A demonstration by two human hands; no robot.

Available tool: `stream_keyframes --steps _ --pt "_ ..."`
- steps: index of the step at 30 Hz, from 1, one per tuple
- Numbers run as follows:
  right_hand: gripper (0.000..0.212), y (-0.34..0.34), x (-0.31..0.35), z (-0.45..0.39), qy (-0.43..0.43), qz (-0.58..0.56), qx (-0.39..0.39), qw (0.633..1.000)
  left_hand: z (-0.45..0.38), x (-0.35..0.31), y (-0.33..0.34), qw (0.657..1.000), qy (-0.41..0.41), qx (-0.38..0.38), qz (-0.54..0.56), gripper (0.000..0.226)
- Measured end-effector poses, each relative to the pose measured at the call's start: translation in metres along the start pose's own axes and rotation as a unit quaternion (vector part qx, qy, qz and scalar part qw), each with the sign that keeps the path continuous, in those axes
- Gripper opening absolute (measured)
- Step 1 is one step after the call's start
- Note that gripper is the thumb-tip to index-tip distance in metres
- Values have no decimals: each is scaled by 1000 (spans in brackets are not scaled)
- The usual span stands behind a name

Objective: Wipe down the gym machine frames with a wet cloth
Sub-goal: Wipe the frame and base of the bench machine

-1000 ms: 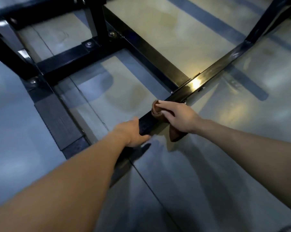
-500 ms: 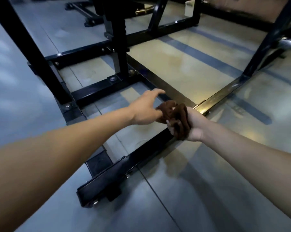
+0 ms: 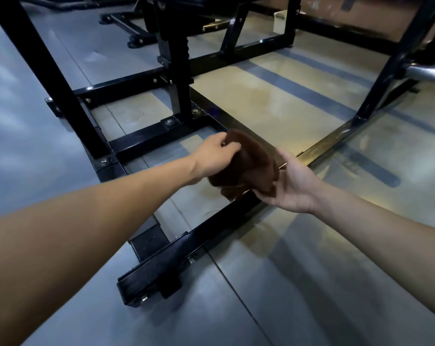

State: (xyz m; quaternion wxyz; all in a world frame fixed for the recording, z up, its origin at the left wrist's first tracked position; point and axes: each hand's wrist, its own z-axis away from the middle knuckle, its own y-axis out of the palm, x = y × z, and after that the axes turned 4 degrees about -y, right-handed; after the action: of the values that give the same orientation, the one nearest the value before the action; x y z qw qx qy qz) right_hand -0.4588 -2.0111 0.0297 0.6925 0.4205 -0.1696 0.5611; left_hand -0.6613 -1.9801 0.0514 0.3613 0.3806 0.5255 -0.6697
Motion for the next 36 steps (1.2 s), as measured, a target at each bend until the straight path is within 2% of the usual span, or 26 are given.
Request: stream_keyframes --steps 3,6,8,10,13,16,18,20,21,23,25,27,28,30,33,34,36 --pt "54 10 -6 4 -75 120 2 990 -2 -9 -9 995 -23 -53 83 22" --pt "28 15 -17 -2 -146 238 -23 960 -6 -4 -18 993 -25 -68 96 20" --pt "17 15 -17 -6 -190 233 -53 952 -7 0 -24 986 -51 -54 146 21" --pt "20 11 -11 -8 -207 192 -50 958 -6 4 -29 974 -82 -22 211 25" --pt "31 10 -3 -5 -189 148 -4 971 -5 9 -33 957 -109 25 267 30" --pt "38 8 -2 -8 -147 161 31 976 -6 9 -33 948 -125 66 286 32" --pt "62 6 -4 -11 -138 211 -4 968 -6 6 -31 953 -114 91 266 33" --pt "92 4 -2 -11 -174 250 -50 951 -4 3 -29 972 -87 116 187 31" --pt "93 4 0 -11 -191 283 -52 939 -3 2 -27 979 -74 133 135 28" --pt "83 9 1 -10 -185 341 4 922 1 0 -24 982 -62 175 39 26" --pt "57 12 -1 -8 -166 371 49 913 3 1 -19 975 -71 213 -2 26" --pt "26 13 -4 -5 -172 386 44 905 2 4 -18 971 -81 225 -13 23" --pt "19 13 -5 -2 -179 390 29 903 2 6 -18 971 -85 222 -19 21" --pt "21 13 -5 5 -207 376 -6 903 1 14 -23 966 -101 228 -67 26" --pt "28 9 -3 8 -244 342 -41 907 0 35 -33 938 -152 267 -158 27" --pt "30 8 -2 8 -249 327 -44 911 1 40 -36 937 -162 262 -167 22" --pt "32 4 0 6 -248 281 -51 926 1 40 -39 956 -165 211 -121 11"
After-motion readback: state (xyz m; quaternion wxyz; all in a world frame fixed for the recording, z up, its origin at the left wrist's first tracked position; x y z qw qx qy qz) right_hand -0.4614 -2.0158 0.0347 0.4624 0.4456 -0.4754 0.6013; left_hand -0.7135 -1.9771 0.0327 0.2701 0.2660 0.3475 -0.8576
